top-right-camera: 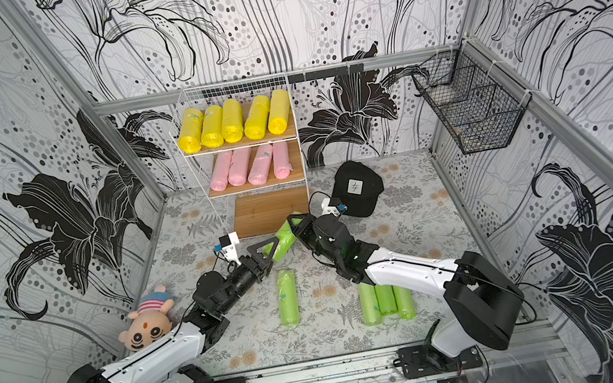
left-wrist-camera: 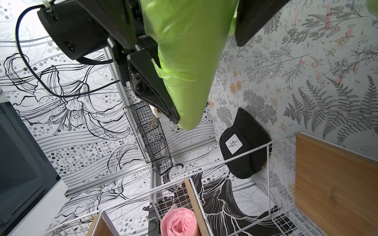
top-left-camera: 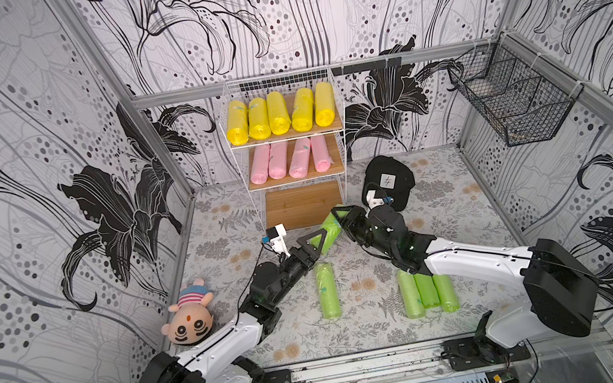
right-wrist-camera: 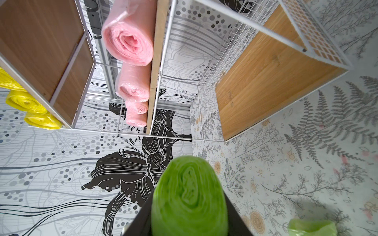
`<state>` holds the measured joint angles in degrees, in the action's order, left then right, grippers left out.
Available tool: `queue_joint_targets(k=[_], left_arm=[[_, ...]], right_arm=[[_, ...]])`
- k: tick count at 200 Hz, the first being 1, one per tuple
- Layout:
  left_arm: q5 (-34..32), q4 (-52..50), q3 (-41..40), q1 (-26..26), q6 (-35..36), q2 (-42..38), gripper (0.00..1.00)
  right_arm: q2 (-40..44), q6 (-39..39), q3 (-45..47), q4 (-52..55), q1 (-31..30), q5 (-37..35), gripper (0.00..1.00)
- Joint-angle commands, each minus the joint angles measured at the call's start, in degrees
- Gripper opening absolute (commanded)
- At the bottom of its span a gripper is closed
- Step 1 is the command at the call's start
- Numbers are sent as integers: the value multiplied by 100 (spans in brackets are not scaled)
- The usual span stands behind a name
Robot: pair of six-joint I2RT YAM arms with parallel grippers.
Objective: Sort the rolls of trash bags by color and place them on the shelf
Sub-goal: Pick up the roll of trash bags from the center of the board.
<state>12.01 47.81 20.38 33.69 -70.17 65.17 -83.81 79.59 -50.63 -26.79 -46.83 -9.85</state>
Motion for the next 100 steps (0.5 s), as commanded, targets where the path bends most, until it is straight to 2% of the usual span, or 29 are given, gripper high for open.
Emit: queue_joint_targets(k=[1, 45, 72, 82, 100], left_arm=[[-139, 485, 34, -11, -101, 107, 70], [43, 601, 155, -12, -185, 333, 52], [-28, 821, 55, -14, -336, 427, 38], [-90, 896, 6, -16, -372, 427, 33], [-247, 907, -75, -25, -372, 392, 30]], right_arm=[[-39, 197, -228, -513, -6, 114, 37], [-30, 167, -210, -531, -10, 51, 37], [-33, 111, -203, -509, 6, 4, 40], [-22, 77, -227, -423, 16, -7, 44], [31, 21, -282, -50, 34, -50, 65]])
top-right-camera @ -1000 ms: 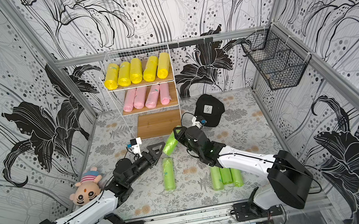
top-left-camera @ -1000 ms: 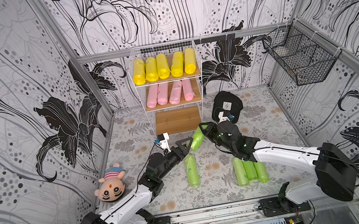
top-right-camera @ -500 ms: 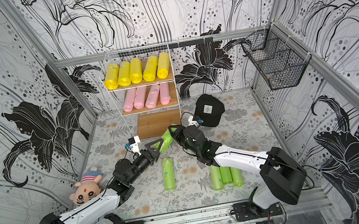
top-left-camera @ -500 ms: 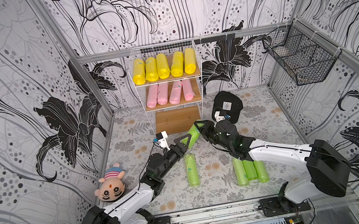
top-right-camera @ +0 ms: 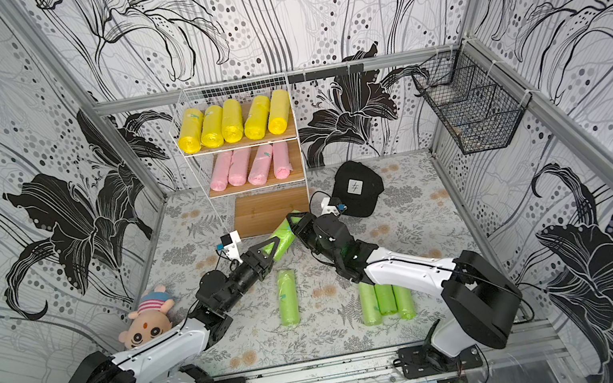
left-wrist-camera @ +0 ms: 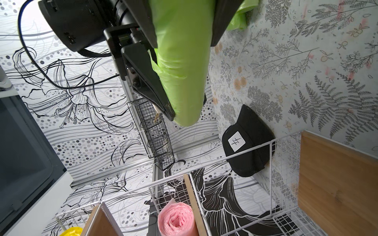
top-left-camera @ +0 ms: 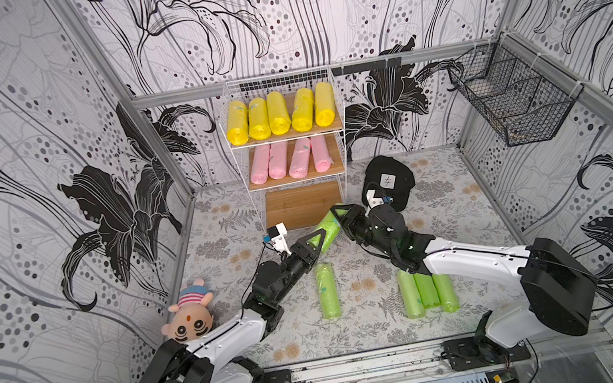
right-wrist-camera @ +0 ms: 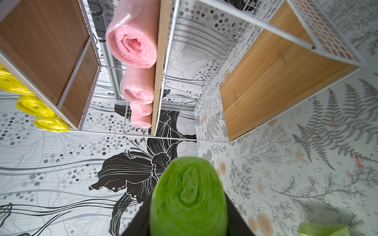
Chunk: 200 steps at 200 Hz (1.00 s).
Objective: Sort the rolls of trash bags by color and place them on the shelf
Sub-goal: Pick up the roll of trash bags from the center of the board.
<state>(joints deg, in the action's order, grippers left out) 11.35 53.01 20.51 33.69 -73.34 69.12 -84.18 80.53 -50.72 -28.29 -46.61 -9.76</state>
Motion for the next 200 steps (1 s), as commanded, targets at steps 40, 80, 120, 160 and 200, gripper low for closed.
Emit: queue_joint_targets(k=[40, 80, 120, 160, 200], left_arm=[[-695, -70, -288, -221, 315, -407, 30], [-1680, -993, -220, -599, 1413, -621, 30], [-1839, -107, 27, -1371, 2093, 603, 30], [-2026, 1023, 638, -1736, 2842, 2285, 30], [-2246, 1616, 1245, -1855, 3452, 3532, 32]], right_arm=[[369, -452, -314, 936, 46, -391, 91], [656, -766, -98, 1325, 149, -657, 92], [623, -723, 69, 1362, 281, -491, 92], [567, -714, 119, 1361, 413, -213, 92], [706, -690, 329, 1361, 543, -125, 92]])
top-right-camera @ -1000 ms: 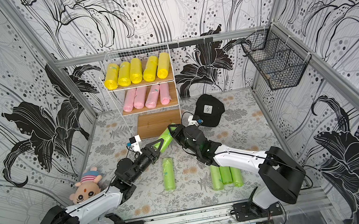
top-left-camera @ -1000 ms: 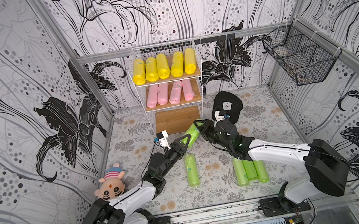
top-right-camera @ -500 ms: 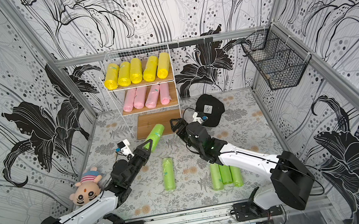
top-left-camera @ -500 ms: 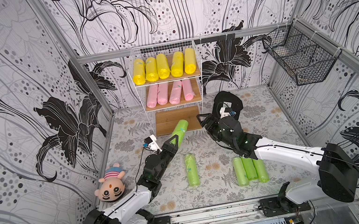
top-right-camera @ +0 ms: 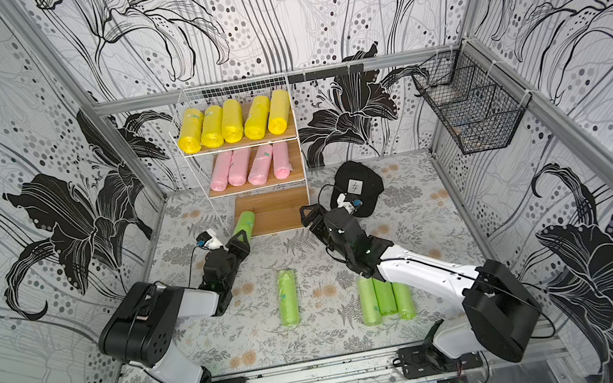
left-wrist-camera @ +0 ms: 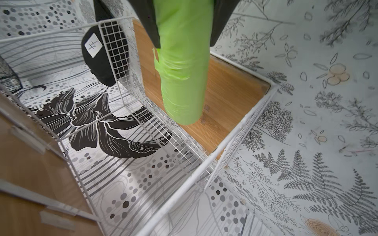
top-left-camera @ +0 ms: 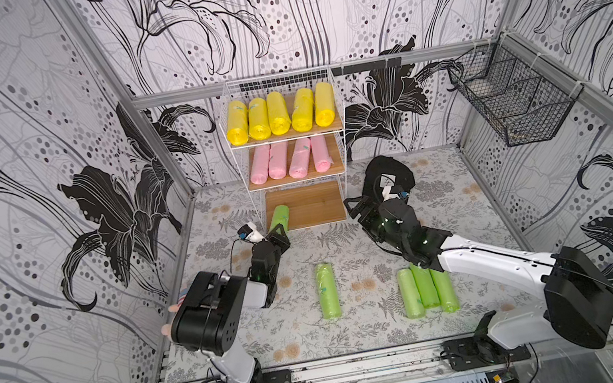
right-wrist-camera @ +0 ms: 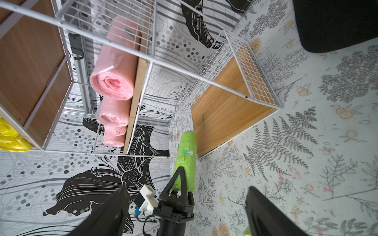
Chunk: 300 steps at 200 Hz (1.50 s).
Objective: Sort the rolls of trash bags by color and place them on the shelf
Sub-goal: Pick up the roll of trash bags from the center of the board, then place the roll of trash bags on the shelf.
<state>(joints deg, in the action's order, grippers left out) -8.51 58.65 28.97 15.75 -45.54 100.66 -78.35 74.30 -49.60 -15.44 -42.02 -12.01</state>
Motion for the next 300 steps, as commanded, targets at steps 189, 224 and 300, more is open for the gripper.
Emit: queue_joint_targets(k=[189, 224, 300], left_arm=[[-343, -1809, 2362, -437, -34, 1510, 51], [-195, -1901, 2448, -433, -344, 1640, 62], [120, -1560, 1818, -424, -817, 1253, 83]], right_arm=[[239, 10, 486, -81, 263, 289, 91], [248, 14, 512, -119, 264, 313, 91], [164, 40, 540, -199, 263, 400, 91]])
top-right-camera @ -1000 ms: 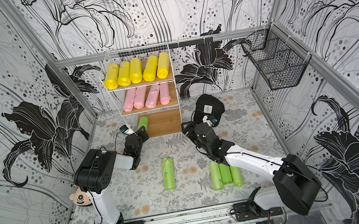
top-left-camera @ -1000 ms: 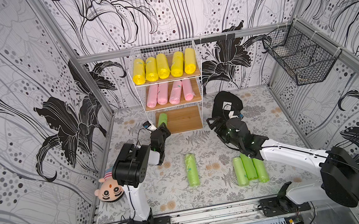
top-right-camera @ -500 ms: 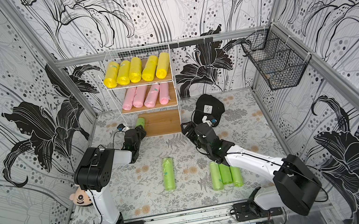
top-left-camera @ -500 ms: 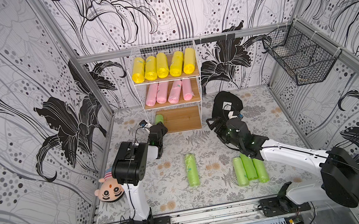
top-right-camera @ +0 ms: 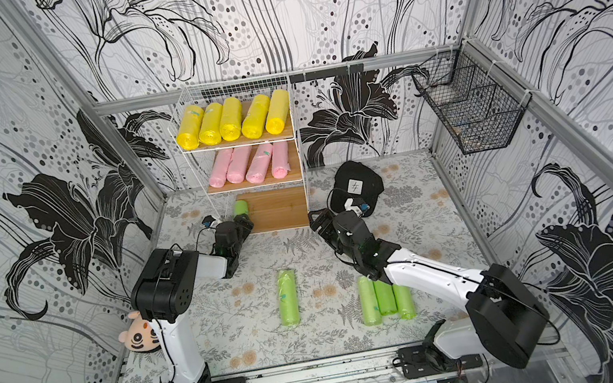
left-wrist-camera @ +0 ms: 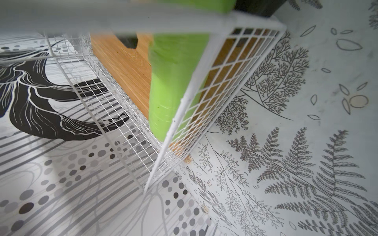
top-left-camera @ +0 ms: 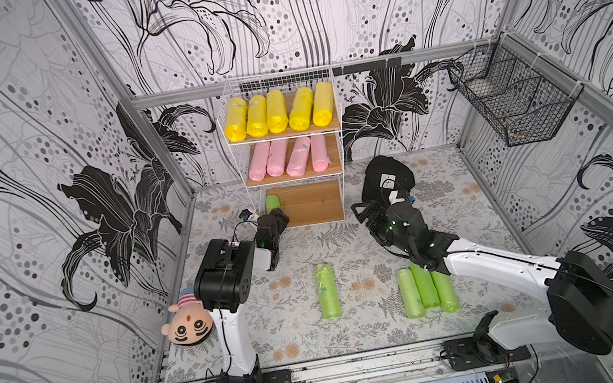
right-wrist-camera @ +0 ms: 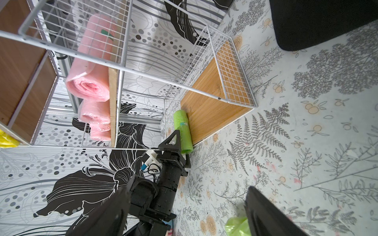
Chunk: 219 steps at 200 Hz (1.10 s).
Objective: Sort the rolls of trash bags by color and place them on the shelf
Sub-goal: Place the roll of trash bags on the shelf.
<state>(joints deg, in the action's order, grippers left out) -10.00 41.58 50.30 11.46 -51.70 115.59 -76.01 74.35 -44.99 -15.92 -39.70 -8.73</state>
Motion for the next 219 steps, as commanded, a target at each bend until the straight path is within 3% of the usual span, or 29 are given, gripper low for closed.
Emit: queue_joint_targets(k=[1, 71, 109, 144, 219], left_arm=[[269, 148, -330, 4, -205, -248, 84], [424, 93, -1258, -5, -535, -1126, 88], [1284, -67, -1537, -30, -428, -1650, 74], [1794, 148, -1313, -181, -320, -1340, 59], [1821, 558, -584, -508, -143, -422, 49]], right_arm=[[-76, 36, 79, -154, 32, 77, 91], [-246, 189, 111, -350, 32, 266, 90], [-144, 117, 157, -306, 33, 175, 90], [-177, 124, 175, -341, 32, 194, 90], [-93, 98, 212, -275, 28, 152, 90]])
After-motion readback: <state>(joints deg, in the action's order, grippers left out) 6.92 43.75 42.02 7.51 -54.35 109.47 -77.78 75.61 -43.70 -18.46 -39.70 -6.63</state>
